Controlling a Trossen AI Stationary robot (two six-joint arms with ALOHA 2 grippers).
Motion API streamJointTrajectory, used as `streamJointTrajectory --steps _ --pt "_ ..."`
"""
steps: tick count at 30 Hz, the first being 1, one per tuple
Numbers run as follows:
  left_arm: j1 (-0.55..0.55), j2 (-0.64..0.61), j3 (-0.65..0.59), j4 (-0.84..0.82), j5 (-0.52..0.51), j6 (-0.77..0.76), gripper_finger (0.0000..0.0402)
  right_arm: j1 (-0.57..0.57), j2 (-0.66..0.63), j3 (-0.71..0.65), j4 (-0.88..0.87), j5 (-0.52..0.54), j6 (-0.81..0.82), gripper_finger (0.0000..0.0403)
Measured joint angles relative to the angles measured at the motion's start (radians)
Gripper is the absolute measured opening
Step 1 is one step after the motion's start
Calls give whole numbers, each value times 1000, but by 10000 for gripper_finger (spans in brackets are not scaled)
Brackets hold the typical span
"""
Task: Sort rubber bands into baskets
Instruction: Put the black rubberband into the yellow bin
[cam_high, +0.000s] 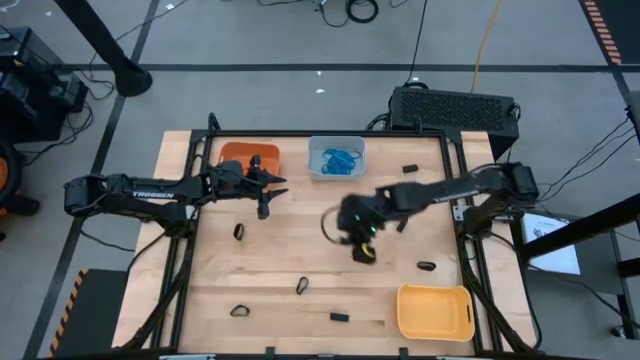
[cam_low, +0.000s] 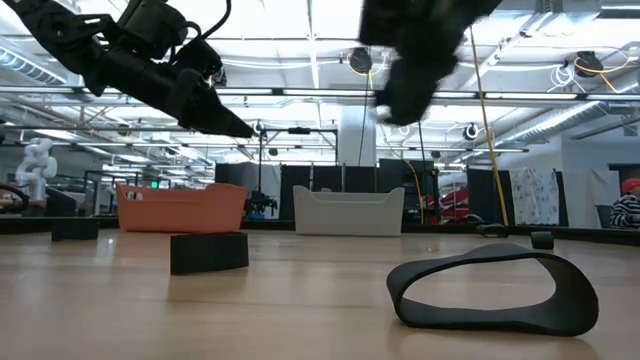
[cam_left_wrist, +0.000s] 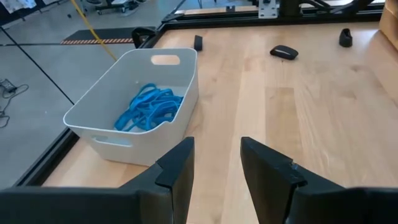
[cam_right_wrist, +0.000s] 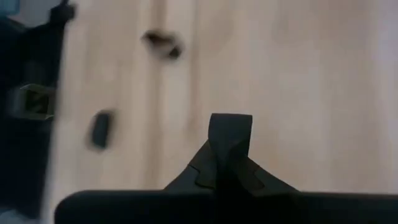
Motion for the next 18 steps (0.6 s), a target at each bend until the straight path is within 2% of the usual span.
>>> streamJointTrajectory --steps 8,12,15,18 --pt "0 0 0 29 0 32 138 245 -45 -10 -213 -51 485 0" --pt "0 0 0 102 0 35 138 387 -44 -33 -237 -97 746 0" --pt "0 0 1 167 0 35 138 479 -44 -38 -264 -149 856 0" --pt "0 0 2 208 8 36 138 548 -44 -38 -331 -149 928 0"
